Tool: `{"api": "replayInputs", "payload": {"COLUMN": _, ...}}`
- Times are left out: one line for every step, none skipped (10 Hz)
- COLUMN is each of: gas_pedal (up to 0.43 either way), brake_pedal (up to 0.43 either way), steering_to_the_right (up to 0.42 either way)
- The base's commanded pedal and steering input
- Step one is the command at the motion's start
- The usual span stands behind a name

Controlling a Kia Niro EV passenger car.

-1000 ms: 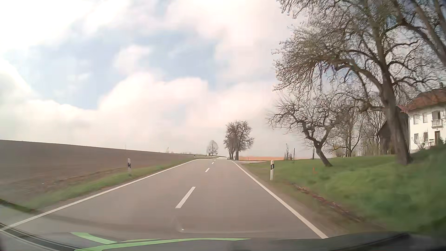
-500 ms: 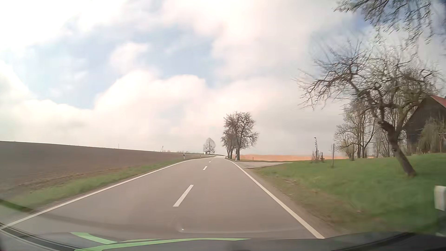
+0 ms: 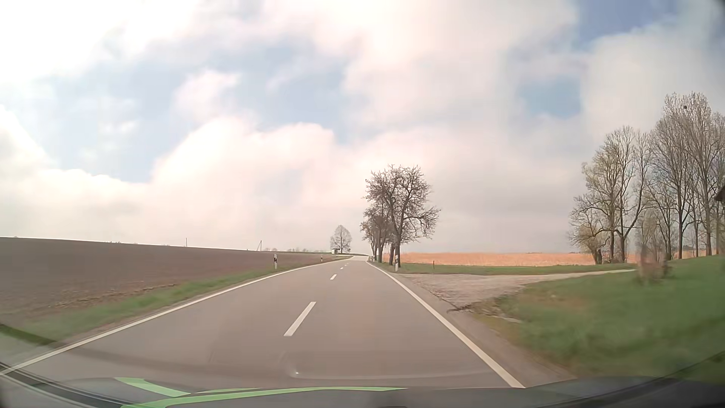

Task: Follow the waypoints while adhering to traffic rules and regulations

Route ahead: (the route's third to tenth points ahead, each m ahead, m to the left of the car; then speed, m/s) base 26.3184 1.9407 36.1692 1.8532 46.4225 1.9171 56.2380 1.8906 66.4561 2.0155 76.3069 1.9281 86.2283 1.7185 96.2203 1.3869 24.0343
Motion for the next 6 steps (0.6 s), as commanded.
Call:
{"api": "replayInputs", "payload": {"gas_pedal": 0.429, "brake_pedal": 0.000, "steering_to_the_right": -0.002}}
{"api": "replayInputs", "payload": {"gas_pedal": 0.441, "brake_pedal": 0.000, "steering_to_the_right": -0.002}}
{"api": "replayInputs", "payload": {"gas_pedal": 0.441, "brake_pedal": 0.000, "steering_to_the_right": -0.003}}
{"api": "replayInputs", "payload": {"gas_pedal": 0.441, "brake_pedal": 0.000, "steering_to_the_right": -0.003}}
{"api": "replayInputs", "payload": {"gas_pedal": 0.441, "brake_pedal": 0.000, "steering_to_the_right": -0.003}}
{"api": "replayInputs", "payload": {"gas_pedal": 0.441, "brake_pedal": 0.000, "steering_to_the_right": -0.003}}
